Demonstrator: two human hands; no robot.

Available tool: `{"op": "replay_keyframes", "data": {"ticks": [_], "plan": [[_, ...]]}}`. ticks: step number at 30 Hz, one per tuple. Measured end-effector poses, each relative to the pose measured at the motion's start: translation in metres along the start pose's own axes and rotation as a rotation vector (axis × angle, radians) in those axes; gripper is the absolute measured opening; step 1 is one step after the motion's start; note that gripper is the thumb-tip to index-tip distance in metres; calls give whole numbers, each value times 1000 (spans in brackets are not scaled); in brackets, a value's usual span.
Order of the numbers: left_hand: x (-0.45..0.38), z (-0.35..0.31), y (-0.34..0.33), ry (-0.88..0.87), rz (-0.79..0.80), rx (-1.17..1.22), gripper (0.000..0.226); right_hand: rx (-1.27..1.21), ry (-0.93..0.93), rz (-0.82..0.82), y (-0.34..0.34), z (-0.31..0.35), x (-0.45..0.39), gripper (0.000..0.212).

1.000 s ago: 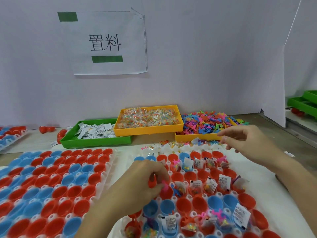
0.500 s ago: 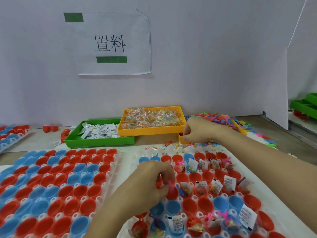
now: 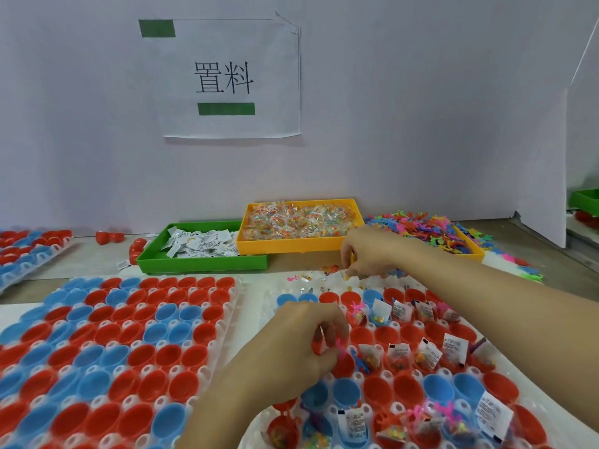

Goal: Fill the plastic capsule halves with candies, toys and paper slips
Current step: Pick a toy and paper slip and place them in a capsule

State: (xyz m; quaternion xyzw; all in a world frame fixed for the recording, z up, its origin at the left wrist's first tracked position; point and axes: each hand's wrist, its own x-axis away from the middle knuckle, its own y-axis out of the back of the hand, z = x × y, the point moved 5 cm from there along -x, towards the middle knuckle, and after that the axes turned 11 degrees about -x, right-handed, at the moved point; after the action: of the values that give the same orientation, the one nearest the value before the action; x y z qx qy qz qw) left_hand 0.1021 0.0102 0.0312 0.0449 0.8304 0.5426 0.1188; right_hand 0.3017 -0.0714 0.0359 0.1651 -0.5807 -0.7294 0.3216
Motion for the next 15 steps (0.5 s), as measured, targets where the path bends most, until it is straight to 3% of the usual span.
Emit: {"op": "replay_keyframes", "data": {"ticks": [7,11,15], "plan": [[0,1,1,-13,-33,5,23,-97,-13,-19,7,-1,5,6],[0,4,1,-23,-79,19,23,-120,12,-138,14,-1,12,14],[0,4,4,-37,-153,43,16,-226,34,-264,22,-3,23,8]]}}
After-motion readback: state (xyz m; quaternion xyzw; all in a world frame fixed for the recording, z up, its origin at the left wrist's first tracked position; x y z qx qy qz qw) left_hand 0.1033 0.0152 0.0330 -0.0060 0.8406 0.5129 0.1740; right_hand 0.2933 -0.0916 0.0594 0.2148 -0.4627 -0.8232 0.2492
